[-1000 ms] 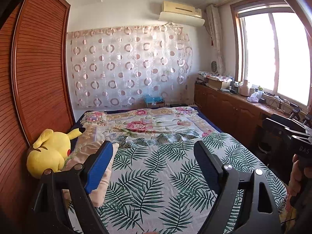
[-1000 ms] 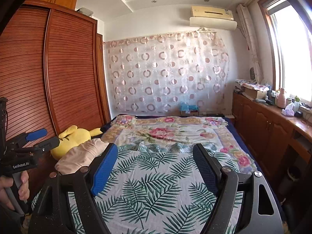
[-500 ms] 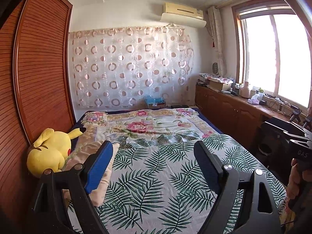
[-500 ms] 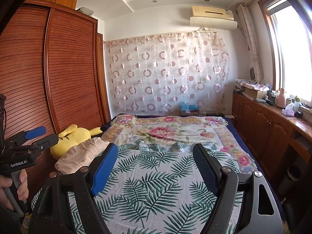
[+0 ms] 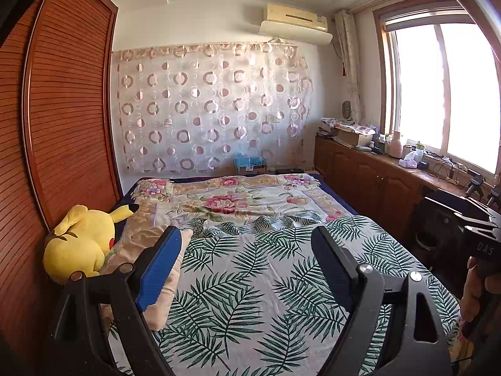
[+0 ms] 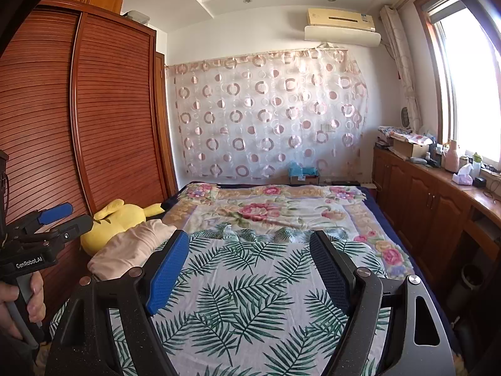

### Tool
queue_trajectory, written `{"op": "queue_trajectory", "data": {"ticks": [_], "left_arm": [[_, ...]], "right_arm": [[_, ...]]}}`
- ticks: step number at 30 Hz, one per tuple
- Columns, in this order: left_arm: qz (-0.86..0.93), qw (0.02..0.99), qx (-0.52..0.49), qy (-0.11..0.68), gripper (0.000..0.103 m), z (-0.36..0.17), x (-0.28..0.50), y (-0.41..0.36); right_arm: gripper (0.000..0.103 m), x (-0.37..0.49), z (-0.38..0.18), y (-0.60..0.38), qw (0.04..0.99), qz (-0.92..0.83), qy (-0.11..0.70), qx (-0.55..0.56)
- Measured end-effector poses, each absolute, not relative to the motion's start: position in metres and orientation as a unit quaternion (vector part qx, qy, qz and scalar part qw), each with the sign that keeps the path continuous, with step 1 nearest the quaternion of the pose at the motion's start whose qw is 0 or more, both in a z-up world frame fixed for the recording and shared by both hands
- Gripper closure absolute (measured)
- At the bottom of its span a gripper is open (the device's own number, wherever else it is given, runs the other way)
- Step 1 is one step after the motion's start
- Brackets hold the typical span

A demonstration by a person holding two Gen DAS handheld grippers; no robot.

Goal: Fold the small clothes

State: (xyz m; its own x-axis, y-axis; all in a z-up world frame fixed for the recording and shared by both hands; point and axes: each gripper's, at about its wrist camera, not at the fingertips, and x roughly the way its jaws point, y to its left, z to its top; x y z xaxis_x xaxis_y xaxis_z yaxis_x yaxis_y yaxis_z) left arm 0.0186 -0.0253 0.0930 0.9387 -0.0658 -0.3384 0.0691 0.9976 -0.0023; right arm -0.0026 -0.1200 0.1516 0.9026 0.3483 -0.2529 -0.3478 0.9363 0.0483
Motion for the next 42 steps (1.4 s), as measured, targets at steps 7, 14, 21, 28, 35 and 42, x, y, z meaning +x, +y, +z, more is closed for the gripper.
{"op": "queue_trajectory", "data": {"ticks": [7,14,21,28,35,42], "left_arm": [[-0.034,0.985,0.004,0.171,0.018,0.0933,0.0185,-0.0246],[-0.034,0.985,0.004,0.171,0.018,0.0934,0.0183,-0.0241],[-0.034,0.985,0.004,0.171,0.018,0.0936,0.0182,-0.0234],[-0.030,0.985,0.006,0.171,0.018,0.0920,0.0160,-0.0198],[-0.029,0.985,0.006,0.171,0.018,0.0916,0.0153,-0.0185],[-0.029,0.985,0.006,0.171,0.018,0.0917,0.0152,-0.0184]], "right_arm": [[0.022,-0.0025,0.1518,-0.1226,0.975,0.179,0.131,0.001],[0.022,-0.0023,0.1531,-0.1254,0.975,0.180,0.130,0.001],[0.022,-0.0028,0.1522,-0.1261,0.975,0.181,0.131,0.000],[0.022,-0.0031,0.1522,-0.1273,0.974,0.182,0.133,0.000],[0.022,-0.0030,0.1529,-0.1278,0.974,0.182,0.133,0.001],[0.022,-0.0033,0.1528,-0.1286,0.974,0.182,0.133,0.001]]}}
